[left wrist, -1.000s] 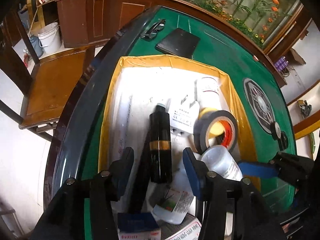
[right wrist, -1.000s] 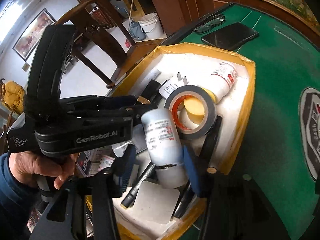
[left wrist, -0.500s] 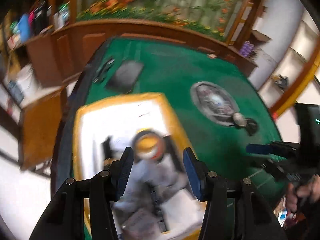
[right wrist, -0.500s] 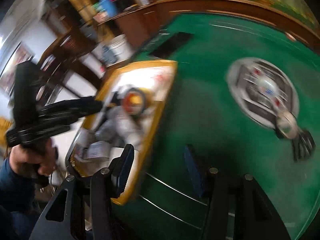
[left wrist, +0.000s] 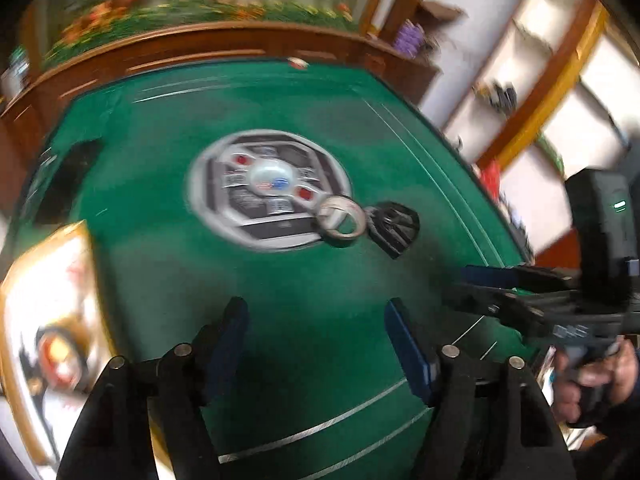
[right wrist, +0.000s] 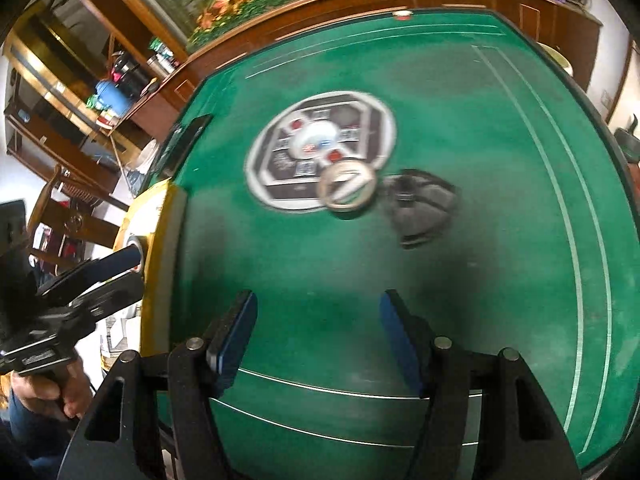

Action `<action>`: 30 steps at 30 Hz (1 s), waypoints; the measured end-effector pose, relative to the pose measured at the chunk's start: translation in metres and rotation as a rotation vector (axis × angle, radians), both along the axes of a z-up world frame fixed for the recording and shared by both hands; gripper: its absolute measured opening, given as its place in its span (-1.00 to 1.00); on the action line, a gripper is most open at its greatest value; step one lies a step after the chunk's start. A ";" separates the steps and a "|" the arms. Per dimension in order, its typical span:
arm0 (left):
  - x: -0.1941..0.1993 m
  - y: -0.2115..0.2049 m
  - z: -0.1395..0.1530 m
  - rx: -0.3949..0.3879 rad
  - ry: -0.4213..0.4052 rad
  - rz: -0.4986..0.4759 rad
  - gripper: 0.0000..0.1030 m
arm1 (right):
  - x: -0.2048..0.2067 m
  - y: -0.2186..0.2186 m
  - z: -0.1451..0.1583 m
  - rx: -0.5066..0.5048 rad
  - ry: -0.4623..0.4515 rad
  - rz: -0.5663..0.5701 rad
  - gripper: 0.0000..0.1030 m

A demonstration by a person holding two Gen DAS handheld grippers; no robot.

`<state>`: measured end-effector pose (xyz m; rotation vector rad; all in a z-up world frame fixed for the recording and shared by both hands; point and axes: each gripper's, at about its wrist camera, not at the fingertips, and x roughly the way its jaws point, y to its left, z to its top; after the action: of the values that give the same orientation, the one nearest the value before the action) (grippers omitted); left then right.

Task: Organize rigid objects
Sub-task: 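Grasp the plain black tape roll with the left gripper while the right grasps the black cone part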

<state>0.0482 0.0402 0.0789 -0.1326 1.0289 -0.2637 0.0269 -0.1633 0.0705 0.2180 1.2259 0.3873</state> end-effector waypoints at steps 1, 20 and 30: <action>0.007 -0.008 -0.003 0.024 -0.015 -0.006 0.44 | 0.000 -0.010 -0.001 0.005 0.005 -0.001 0.22; 0.120 -0.058 -0.073 0.157 0.063 -0.026 0.35 | -0.006 -0.121 0.005 -0.017 -0.022 -0.017 0.22; 0.048 -0.034 -0.075 0.145 0.086 0.093 0.22 | 0.025 -0.072 -0.001 -0.085 -0.064 0.171 0.49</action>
<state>0.0966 0.0062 0.0044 -0.0605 1.1202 -0.0990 0.0520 -0.2353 0.0692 0.0271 1.1988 0.4857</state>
